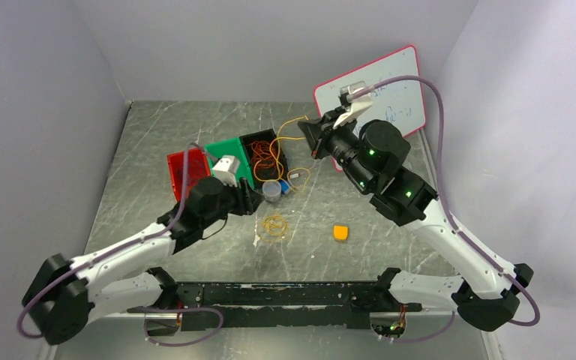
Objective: Untangle the cables
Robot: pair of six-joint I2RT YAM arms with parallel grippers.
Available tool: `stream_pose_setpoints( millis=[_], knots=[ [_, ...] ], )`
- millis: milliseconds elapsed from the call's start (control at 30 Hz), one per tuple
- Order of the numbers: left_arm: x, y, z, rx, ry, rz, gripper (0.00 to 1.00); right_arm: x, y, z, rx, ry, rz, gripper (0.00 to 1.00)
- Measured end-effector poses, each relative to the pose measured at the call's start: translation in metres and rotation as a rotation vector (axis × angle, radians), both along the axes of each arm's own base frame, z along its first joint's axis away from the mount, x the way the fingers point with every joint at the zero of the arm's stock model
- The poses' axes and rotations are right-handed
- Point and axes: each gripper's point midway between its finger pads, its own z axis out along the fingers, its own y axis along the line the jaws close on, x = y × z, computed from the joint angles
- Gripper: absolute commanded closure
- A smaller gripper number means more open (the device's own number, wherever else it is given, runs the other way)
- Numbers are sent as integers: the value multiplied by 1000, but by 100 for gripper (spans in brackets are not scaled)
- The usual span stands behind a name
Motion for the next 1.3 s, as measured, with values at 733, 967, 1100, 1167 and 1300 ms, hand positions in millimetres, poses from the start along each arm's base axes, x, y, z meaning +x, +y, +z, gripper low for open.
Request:
stream_pose_setpoints(
  millis=[733,967,1100,1167,1300],
  knots=[
    [-13,199,117,249,-186,769,44,46,105,-63,-126,71,212,100],
    [-29,227,131,270,-223,827,44,70,142,-78,-103,97,242,100],
    [-31,231,126,304,-221,826,45,84,164,-95,-99,121,265,100],
    [-31,231,122,318,-219,822,45,91,175,-107,-103,138,275,100],
    [-31,232,117,340,-217,816,45,109,188,-141,-128,182,274,100]
  ],
)
